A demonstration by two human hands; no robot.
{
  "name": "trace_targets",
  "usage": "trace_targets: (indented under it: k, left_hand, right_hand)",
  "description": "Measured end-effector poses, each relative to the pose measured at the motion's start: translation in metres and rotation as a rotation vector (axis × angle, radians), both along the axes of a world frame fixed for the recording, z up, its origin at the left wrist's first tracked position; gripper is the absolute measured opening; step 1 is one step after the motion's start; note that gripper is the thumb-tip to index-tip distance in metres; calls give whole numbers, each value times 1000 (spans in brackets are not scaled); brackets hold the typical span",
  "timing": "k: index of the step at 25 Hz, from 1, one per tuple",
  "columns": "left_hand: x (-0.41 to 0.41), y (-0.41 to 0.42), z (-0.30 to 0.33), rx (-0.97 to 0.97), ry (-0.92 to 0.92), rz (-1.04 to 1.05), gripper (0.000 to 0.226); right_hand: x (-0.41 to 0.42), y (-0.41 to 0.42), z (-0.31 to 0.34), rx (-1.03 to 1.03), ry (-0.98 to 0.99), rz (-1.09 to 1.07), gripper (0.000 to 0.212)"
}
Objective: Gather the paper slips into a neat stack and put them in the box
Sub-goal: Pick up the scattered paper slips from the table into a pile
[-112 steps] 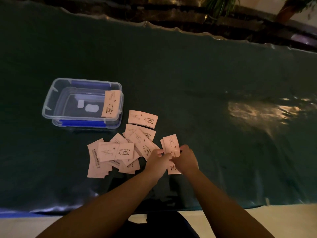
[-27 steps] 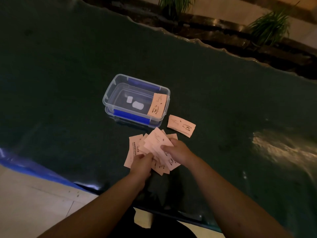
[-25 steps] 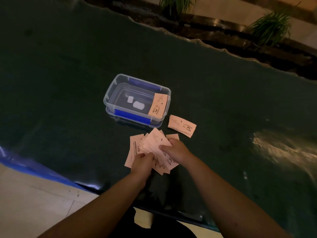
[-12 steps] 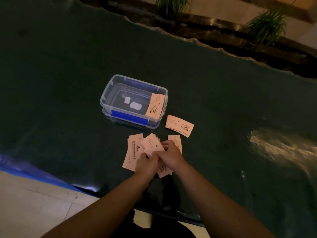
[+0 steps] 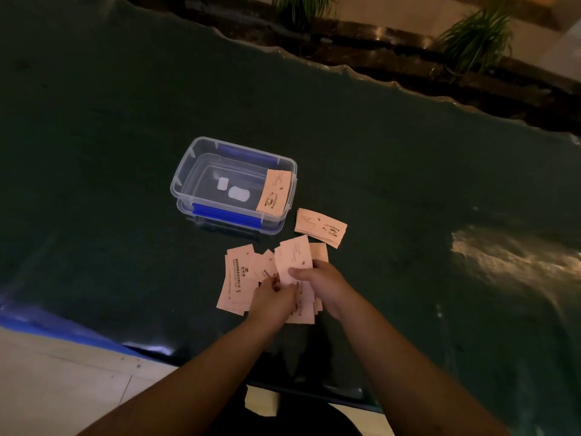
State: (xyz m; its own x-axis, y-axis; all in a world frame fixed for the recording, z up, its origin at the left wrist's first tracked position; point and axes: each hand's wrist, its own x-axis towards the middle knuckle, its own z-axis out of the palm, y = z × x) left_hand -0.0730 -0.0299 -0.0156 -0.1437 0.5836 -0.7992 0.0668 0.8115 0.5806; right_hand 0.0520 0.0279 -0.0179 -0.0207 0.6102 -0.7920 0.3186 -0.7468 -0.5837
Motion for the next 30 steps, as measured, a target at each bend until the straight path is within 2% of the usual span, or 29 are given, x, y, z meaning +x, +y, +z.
trace_targets:
  k: [4, 6, 11, 15, 17, 21, 23, 25, 30]
  left_hand:
    - [2, 0, -3, -45, 15, 30, 30]
    - [3, 0, -4, -44, 14, 49, 49]
    - [4, 3, -6, -37, 49, 69, 59]
    - [6, 5, -3, -8, 114, -1, 56]
    - [9, 5, 0, 3, 122, -80, 50]
    - [15, 6, 0, 4, 38, -114, 12]
    - [13, 7, -1, 13, 11, -111, 18]
    - [13, 7, 0, 44, 6, -122, 12]
    - [14, 8, 3, 70, 18, -142, 30]
  right_hand:
    - [32, 5, -3, -35, 14, -182, 46]
    - [41, 8, -5, -45, -45, -205, 46]
    - [46, 16, -6, -55, -113, -111, 49]
    - [43, 21, -4, -71, -130, -27, 56]
    - [42, 22, -4, -80, -146, 10, 58]
    - [39, 17, -9, -108, -140, 56, 61]
    - [37, 15, -11, -107, -137, 52, 61]
    - [34, 12, -12, -104, -141, 47, 59]
    - [30, 5, -14, -112, -143, -22, 52]
